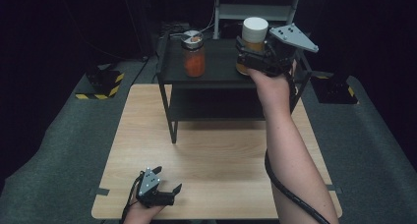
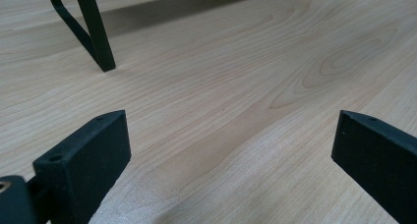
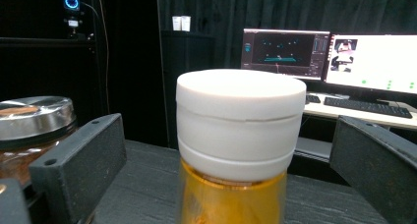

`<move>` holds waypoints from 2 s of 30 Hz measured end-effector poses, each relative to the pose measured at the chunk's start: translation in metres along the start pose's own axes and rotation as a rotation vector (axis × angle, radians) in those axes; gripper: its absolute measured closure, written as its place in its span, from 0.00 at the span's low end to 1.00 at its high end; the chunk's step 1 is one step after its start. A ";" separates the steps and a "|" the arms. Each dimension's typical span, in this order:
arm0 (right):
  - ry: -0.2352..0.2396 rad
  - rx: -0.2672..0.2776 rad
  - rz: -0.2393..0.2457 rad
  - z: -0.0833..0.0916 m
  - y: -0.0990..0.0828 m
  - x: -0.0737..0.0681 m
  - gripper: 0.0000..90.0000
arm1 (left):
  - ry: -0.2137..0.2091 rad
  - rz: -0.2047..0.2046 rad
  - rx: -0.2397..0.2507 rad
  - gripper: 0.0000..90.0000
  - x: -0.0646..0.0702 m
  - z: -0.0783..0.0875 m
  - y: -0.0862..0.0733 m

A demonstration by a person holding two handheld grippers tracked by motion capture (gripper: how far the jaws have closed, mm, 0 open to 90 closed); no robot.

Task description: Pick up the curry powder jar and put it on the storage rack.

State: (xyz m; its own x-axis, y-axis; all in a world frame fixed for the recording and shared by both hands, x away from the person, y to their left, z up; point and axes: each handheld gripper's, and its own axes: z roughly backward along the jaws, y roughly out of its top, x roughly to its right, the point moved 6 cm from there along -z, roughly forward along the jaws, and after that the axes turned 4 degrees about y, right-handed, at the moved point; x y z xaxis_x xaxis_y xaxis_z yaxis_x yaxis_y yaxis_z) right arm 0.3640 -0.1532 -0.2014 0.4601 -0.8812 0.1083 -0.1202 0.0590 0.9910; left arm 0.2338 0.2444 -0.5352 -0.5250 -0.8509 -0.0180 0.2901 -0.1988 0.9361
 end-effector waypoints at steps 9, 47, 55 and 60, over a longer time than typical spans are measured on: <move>0.010 0.000 -0.002 0.011 -0.007 -0.003 0.00 | 0.003 -0.007 -0.001 0.02 0.001 0.000 0.000; 0.104 -0.013 0.056 0.072 -0.069 -0.018 0.00 | 0.010 -0.017 -0.006 0.02 0.003 0.000 0.001; 0.126 -0.022 0.058 0.084 -0.091 -0.020 0.00 | 0.008 -0.021 -0.009 0.02 0.003 0.000 0.001; 0.128 -0.031 0.071 0.090 -0.103 -0.022 0.00 | 0.004 -0.021 -0.007 0.02 0.003 -0.001 0.001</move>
State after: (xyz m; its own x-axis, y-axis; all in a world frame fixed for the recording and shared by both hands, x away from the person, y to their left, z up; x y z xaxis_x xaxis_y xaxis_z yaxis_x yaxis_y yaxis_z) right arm 0.2872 -0.1825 -0.3134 0.5604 -0.8071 0.1856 -0.1306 0.1352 0.9822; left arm 0.2329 0.2411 -0.5346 -0.5279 -0.8484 -0.0393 0.2844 -0.2202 0.9331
